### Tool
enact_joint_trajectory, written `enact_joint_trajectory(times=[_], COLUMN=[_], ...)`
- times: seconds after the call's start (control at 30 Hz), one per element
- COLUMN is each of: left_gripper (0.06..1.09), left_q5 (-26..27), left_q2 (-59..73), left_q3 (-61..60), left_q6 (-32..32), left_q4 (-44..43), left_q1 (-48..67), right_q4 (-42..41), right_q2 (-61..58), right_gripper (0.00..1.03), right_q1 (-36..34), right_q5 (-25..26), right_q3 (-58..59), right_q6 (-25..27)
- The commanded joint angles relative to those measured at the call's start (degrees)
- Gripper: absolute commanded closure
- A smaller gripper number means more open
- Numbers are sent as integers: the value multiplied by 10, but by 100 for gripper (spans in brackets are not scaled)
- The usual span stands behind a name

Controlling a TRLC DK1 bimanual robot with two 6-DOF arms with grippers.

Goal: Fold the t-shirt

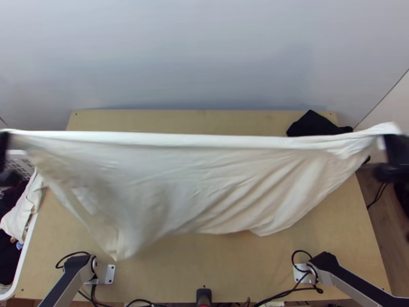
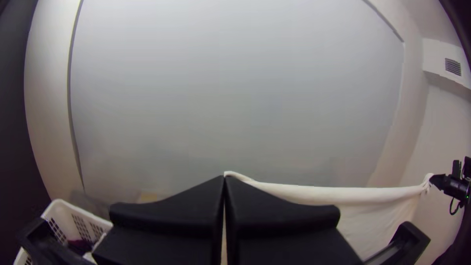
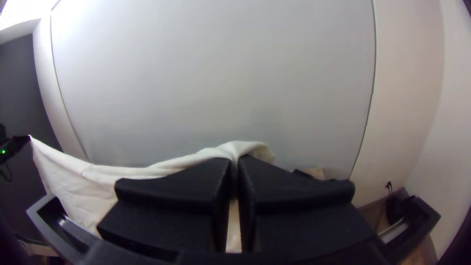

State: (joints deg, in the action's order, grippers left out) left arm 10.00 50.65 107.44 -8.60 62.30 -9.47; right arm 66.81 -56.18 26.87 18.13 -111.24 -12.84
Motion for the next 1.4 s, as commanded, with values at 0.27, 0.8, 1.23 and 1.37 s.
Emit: enact_joint_trajectory(times=[0.27,0.8,1.23,1.37], left_gripper=[105,105,105,105], left_q5=[20,-41,-78,-81], left_q2=[122,408,597,646], left_q3=[-359,-368,-221,-182], left_q6=[-82,-97,-98,-98], left_q4=[-242,-483,-534,-534], left_q1=[59,32,28,31], right_q4=[-270,-509,-510,-502], right_q2=[-62,-392,-620,-671], right_gripper=[100,100,100,100], right_q1=[-67,-143,-145,-144], right_q5=[-140,-163,-108,-96], right_q3=[352,346,151,106], right_q6=[-8,-50,-66,-83])
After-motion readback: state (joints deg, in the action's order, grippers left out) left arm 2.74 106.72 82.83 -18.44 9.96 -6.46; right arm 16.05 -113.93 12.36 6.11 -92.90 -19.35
